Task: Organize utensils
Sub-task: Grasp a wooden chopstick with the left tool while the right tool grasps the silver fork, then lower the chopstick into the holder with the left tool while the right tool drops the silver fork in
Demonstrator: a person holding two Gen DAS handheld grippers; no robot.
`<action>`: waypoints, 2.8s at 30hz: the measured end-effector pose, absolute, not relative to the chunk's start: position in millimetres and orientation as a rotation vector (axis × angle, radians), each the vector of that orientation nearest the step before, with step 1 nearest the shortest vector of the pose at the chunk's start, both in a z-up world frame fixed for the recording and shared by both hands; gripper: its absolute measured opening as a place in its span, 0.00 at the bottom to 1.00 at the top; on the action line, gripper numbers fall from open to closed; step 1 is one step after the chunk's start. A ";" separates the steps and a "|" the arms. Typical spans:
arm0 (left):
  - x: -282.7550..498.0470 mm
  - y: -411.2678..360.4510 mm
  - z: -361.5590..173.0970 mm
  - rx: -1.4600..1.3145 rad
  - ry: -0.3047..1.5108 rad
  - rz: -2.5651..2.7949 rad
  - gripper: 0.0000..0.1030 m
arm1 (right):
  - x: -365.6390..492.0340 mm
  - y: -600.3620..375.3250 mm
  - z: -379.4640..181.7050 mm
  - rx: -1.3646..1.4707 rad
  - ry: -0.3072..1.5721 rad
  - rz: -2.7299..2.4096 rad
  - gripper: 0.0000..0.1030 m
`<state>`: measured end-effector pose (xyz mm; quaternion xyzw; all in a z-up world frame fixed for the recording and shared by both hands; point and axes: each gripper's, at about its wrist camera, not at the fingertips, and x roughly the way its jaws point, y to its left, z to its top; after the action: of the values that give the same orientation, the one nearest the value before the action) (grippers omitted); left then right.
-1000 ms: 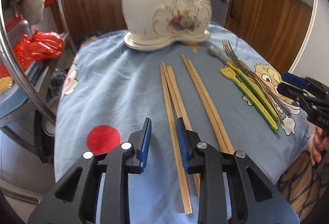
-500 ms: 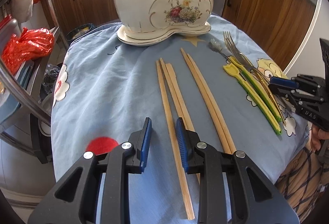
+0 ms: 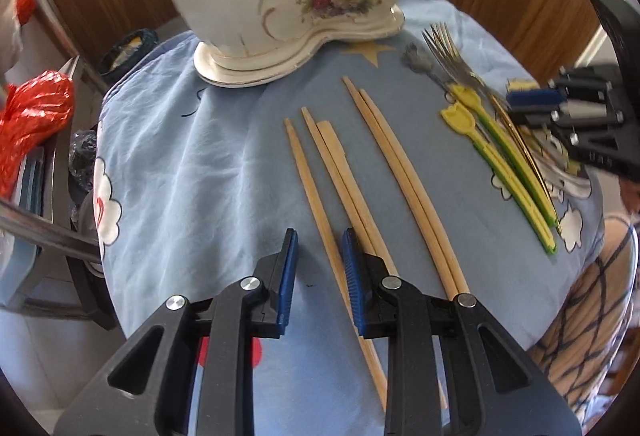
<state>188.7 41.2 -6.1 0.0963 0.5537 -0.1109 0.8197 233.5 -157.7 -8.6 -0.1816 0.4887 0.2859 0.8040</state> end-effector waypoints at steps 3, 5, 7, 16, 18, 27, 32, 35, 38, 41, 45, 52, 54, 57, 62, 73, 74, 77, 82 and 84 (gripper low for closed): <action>196.1 40.2 -5.8 0.242 1.214 -0.236 0.18 | 242.7 -156.7 -9.3 -0.388 1.084 0.640 0.13; 198.4 41.5 -5.8 0.246 1.232 -0.239 0.12 | 242.8 -155.2 -9.3 -0.403 1.096 0.656 0.07; 200.7 45.5 -5.0 0.245 1.246 -0.238 0.11 | 239.5 -153.5 -8.6 -0.438 1.098 0.656 0.07; 208.3 59.7 -2.7 0.256 1.348 -0.273 0.10 | 243.2 -149.3 -7.1 -0.512 1.173 0.668 0.10; 208.7 58.1 -3.1 0.272 1.375 -0.278 0.10 | 247.9 -146.0 -7.0 -0.530 1.196 0.667 0.18; 210.8 46.0 -5.5 0.347 1.465 -0.274 0.11 | 268.3 -146.5 -7.6 -0.484 1.260 0.713 0.10; 206.0 52.5 -4.4 0.317 1.400 -0.262 0.06 | 262.4 -150.7 -6.1 -0.479 1.207 0.719 0.06; 192.9 60.2 3.3 0.244 1.328 -0.267 0.05 | 253.7 -157.3 1.3 -0.459 1.147 0.726 0.06; 182.2 74.3 18.2 0.148 1.231 -0.270 0.05 | 245.2 -168.5 14.5 -0.413 1.069 0.726 0.06; 170.3 84.3 37.7 0.082 1.121 -0.271 0.05 | 237.5 -180.4 29.8 -0.351 0.974 0.720 0.06; 158.8 91.3 65.1 0.028 0.954 -0.249 0.05 | 229.5 -191.5 48.1 -0.263 0.849 0.706 0.06; 148.5 89.1 92.4 -0.059 0.695 -0.211 0.05 | 224.3 -198.0 72.9 -0.116 0.669 0.687 0.06; 149.6 86.6 96.9 -0.075 0.656 -0.208 0.06 | 226.6 -198.7 79.4 -0.088 0.638 0.689 0.06; 150.9 86.6 108.6 -0.085 0.587 -0.198 0.06 | 230.4 -195.3 91.1 -0.043 0.590 0.700 0.06; 166.0 86.1 130.8 -0.102 0.470 -0.173 0.06 | 240.2 -186.9 113.2 0.036 0.499 0.733 0.06; 205.0 88.6 185.5 -0.163 0.205 -0.137 0.06 | 277.6 -148.9 146.8 0.078 0.360 0.771 0.06; 208.2 86.7 189.6 -0.158 0.176 -0.135 0.06 | 280.9 -146.2 147.0 0.076 0.351 0.764 0.06; 218.7 78.5 194.6 -0.135 0.103 -0.129 0.06 | 290.8 -139.2 147.5 0.086 0.331 0.745 0.06; 248.1 67.2 178.8 -0.129 0.101 -0.108 0.06 | 307.3 -124.8 139.4 0.063 0.335 0.715 0.06; 255.2 67.1 169.1 -0.135 0.132 -0.109 0.06 | 311.6 -119.6 129.7 0.048 0.355 0.708 0.06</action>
<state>255.2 67.1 169.1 -0.0673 0.0660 -0.0543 0.9941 311.6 -119.6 129.7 0.0232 0.1730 0.3446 0.9224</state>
